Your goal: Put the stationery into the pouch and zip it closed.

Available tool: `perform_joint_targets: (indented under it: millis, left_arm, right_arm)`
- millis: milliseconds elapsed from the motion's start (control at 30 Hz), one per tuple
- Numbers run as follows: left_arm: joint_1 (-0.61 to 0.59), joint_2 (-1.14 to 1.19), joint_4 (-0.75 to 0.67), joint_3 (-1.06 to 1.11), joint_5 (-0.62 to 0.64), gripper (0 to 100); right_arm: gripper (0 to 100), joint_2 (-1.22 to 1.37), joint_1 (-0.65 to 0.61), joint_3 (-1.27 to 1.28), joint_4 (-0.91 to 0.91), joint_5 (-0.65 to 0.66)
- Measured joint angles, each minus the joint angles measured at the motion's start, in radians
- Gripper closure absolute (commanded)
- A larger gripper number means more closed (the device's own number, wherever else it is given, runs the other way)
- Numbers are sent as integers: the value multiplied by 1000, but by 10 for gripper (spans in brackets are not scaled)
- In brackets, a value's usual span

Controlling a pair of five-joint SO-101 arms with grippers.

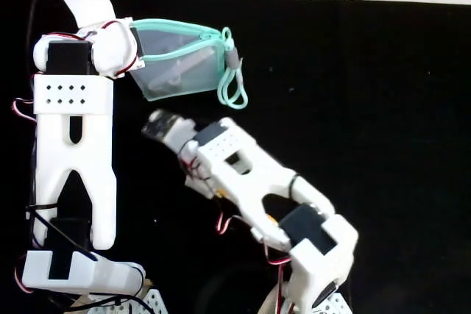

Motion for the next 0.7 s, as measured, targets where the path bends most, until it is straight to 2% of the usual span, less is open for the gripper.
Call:
perform_joint_targets:
  millis: [400,700]
  left_arm:
    - [0,0,0,0,0,993]
    - [0,0,0,0,0,993]
  right_arm:
    - [991,-153,229,0,34,-224]
    - [991,-310,448,0,34,-311]
